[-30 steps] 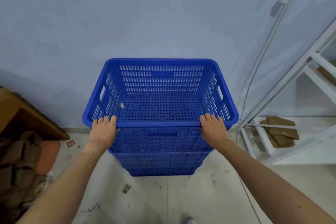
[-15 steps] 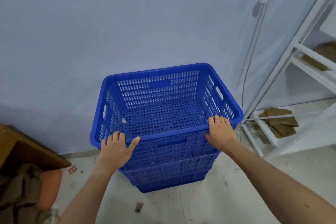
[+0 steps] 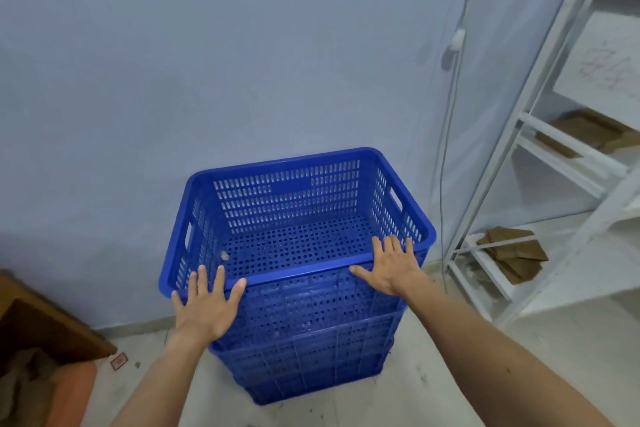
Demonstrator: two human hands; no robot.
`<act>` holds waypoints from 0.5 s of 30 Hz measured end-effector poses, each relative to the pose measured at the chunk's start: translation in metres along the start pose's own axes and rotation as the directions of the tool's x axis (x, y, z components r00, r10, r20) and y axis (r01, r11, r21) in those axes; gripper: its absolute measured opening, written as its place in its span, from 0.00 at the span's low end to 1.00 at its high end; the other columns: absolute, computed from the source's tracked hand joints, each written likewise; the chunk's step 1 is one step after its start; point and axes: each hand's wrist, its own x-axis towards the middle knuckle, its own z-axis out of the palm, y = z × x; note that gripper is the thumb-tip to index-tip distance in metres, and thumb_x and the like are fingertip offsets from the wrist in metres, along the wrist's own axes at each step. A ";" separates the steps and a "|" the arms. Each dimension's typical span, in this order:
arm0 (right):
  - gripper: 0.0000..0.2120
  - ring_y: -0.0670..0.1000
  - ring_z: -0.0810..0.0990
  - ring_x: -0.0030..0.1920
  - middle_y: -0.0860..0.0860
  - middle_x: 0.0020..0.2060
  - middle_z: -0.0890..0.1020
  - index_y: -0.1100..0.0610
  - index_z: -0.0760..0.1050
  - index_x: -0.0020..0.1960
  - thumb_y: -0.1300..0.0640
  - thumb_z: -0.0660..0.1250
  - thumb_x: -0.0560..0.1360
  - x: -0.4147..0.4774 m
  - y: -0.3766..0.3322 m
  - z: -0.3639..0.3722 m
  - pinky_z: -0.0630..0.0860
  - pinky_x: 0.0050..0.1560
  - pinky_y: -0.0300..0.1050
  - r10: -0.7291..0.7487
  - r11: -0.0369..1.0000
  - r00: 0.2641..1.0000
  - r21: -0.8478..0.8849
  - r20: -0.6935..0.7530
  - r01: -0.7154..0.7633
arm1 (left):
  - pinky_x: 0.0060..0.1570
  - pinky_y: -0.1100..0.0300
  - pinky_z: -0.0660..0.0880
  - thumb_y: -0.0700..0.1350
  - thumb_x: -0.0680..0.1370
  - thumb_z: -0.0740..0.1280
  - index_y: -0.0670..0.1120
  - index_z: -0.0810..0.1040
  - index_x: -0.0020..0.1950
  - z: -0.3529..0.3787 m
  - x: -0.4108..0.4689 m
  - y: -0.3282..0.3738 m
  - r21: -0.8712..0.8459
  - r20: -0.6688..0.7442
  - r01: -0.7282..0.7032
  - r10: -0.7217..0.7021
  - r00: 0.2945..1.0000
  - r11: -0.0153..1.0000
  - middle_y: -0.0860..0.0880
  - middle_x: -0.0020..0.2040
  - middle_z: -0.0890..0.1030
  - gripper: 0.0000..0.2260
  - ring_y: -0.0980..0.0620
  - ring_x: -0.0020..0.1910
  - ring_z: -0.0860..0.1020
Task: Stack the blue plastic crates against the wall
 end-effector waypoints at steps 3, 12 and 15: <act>0.55 0.56 0.44 0.79 0.55 0.80 0.49 0.56 0.42 0.80 0.20 0.36 0.65 -0.015 0.001 0.000 0.40 0.77 0.61 -0.097 0.993 0.995 0.070 -0.008 0.098 | 0.77 0.44 0.43 0.69 0.78 0.42 0.57 0.46 0.81 0.002 -0.017 0.001 -0.059 -0.002 -0.074 0.074 0.997 0.996 0.49 0.82 0.43 0.33 0.50 0.80 0.41; 0.51 0.53 0.52 0.79 0.51 0.80 0.53 0.55 0.50 0.80 0.21 0.48 0.69 -0.091 0.030 -0.029 0.54 0.77 0.56 -0.151 0.922 0.988 0.365 0.029 0.131 | 0.78 0.48 0.47 0.69 0.78 0.45 0.54 0.51 0.81 -0.023 -0.104 0.036 -0.161 0.054 -0.075 0.084 0.995 0.984 0.48 0.82 0.46 0.34 0.48 0.80 0.45; 0.51 0.56 0.60 0.76 0.53 0.78 0.60 0.56 0.54 0.79 0.22 0.49 0.69 -0.112 0.038 -0.030 0.63 0.73 0.58 -0.143 0.915 0.990 0.380 -0.011 0.137 | 0.78 0.49 0.47 0.72 0.76 0.44 0.52 0.52 0.81 -0.025 -0.133 0.034 -0.218 0.039 -0.053 0.063 0.997 0.975 0.47 0.82 0.49 0.39 0.48 0.80 0.47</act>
